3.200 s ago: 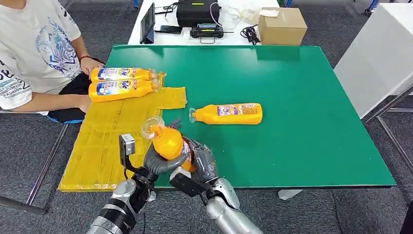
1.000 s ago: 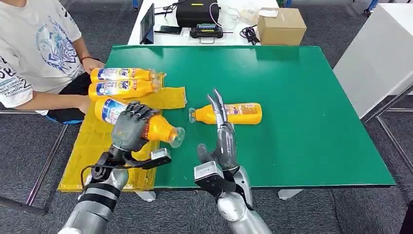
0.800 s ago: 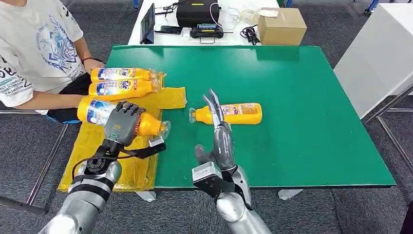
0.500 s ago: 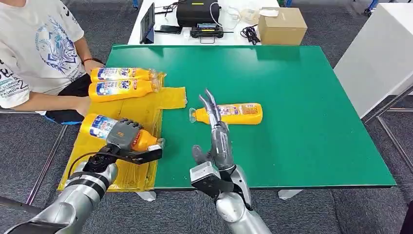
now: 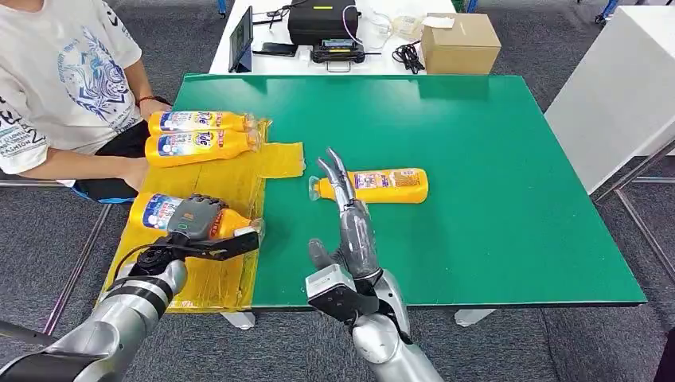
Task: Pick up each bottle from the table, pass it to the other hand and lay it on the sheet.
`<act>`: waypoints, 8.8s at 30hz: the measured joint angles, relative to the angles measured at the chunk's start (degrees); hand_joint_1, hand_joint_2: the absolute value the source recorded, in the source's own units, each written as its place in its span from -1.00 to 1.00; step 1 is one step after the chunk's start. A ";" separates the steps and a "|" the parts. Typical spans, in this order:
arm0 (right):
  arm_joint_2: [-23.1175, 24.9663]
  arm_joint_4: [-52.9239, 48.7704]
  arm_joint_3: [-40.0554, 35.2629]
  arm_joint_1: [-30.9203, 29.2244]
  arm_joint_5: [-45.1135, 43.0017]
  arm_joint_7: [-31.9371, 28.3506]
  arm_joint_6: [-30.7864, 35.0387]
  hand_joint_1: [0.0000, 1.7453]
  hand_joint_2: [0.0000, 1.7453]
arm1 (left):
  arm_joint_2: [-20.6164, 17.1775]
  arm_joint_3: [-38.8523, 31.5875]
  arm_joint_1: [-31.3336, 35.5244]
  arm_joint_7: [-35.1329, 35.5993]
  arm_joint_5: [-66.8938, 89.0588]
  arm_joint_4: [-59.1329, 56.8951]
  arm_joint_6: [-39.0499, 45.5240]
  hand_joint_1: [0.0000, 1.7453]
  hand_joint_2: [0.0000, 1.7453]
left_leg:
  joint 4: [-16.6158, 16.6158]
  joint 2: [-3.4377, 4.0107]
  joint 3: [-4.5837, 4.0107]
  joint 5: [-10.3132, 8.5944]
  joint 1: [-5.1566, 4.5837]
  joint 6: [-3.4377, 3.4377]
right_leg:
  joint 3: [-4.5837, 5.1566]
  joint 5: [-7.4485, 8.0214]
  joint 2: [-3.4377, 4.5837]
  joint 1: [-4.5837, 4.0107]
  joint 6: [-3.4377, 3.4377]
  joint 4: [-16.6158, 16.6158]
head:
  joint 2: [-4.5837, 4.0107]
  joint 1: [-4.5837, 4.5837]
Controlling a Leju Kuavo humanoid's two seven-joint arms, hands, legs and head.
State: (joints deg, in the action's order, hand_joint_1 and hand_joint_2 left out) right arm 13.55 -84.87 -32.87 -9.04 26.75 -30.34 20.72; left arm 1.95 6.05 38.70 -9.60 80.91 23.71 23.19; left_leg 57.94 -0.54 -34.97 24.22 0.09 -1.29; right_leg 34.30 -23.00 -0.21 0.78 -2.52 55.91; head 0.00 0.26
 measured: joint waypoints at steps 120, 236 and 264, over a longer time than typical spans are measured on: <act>0.81 6.14 15.30 8.00 -3.82 -4.98 11.02 -1.00 1.00 | 13.51 -1.86 -31.42 -29.05 -77.00 50.80 -9.64 -1.00 1.00 | -0.01 -0.05 -0.07 0.02 -0.02 0.01 | 0.06 -0.03 -0.01 0.01 0.00 -0.07 | 0.00 0.00; -15.08 52.72 -0.77 -33.27 8.31 20.28 -37.20 -1.00 1.00 | 12.68 -3.01 -25.15 -25.66 -77.37 36.35 -13.57 -1.00 1.00 | 0.03 -0.10 -0.04 -0.04 -0.03 0.00 | 0.01 0.05 -0.02 0.02 -0.09 -0.05 | 0.00 0.02; -22.36 53.75 -19.15 -39.31 4.17 23.47 -43.39 1.00 1.00 | 12.63 -3.26 -24.71 -26.42 -81.18 33.97 -13.66 -1.00 1.00 | 0.04 -0.07 -0.04 -0.04 -0.03 0.00 | 0.00 0.08 -0.01 0.02 -0.13 -0.04 | 0.00 0.02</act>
State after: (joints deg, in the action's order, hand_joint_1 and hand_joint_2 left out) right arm -8.81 -31.12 -52.02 -48.36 30.93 -6.86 -22.67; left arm 14.58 2.80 13.99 -36.02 -0.26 57.68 9.53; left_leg 57.99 -0.61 -35.01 24.18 0.06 -1.29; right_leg 34.30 -22.92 -0.22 0.79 -2.66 55.86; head 0.00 0.28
